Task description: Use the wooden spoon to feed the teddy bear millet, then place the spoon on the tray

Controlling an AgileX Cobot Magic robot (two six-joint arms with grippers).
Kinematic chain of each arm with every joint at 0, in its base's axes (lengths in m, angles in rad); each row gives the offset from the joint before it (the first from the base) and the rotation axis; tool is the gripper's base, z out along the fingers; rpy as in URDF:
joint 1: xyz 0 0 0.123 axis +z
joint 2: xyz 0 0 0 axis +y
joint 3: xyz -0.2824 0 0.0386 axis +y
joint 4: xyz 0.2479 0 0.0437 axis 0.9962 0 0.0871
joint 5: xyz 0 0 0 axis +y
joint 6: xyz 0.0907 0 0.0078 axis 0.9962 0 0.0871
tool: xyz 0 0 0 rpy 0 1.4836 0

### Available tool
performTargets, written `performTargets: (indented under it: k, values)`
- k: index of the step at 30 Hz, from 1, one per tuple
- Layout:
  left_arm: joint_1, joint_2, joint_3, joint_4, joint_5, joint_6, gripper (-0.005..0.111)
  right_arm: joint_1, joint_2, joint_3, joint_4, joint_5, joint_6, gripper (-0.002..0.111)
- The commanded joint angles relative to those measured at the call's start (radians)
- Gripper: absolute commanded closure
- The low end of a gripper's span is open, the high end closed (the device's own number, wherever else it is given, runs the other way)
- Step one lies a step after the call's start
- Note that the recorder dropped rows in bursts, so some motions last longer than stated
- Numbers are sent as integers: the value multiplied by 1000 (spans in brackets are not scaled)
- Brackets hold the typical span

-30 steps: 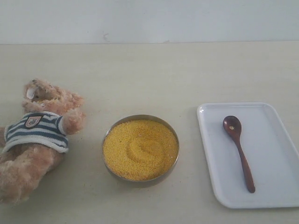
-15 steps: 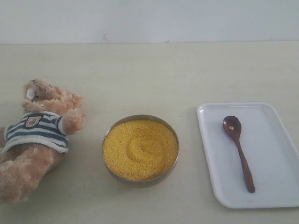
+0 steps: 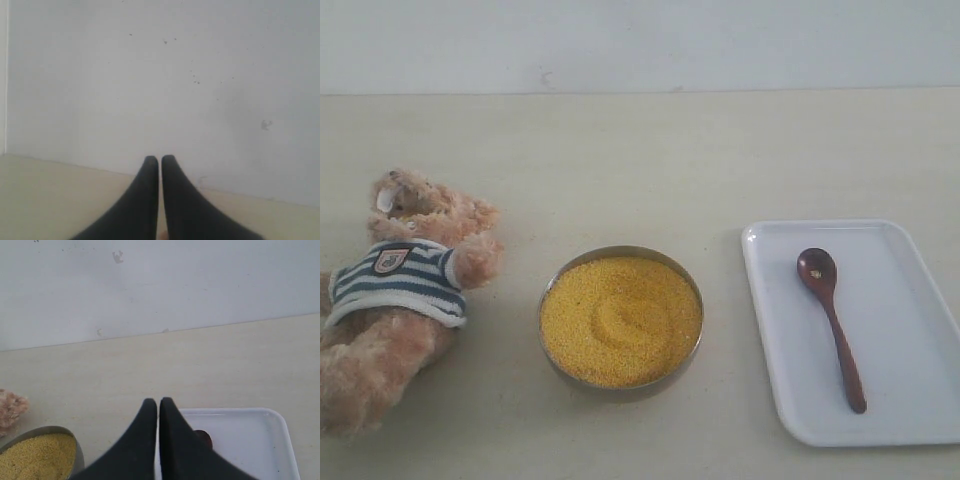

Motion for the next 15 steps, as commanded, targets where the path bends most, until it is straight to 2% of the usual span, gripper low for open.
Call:
performTargets:
  k: [1, 4, 9, 11, 15]
  values:
    - [11, -2, 36, 32, 30, 4, 103, -3, -8, -1, -5, -3, -4, 107]
    - [11, -2, 118, -18, -23, 41, 103, -3, -8, -1, -5, -3, -4, 107]
    - [11, -2, 268, -315, -51, 417, 103, -3, -8, -1, -5, -3, -4, 107]
    - [18, -2, 317, -341, -49, 420, 103, -3, -8, -1, -5, -3, -4, 107]
    - [41, -2, 325, -311, -2, 377, 103, -3, -8, -1, -5, -3, -4, 107]
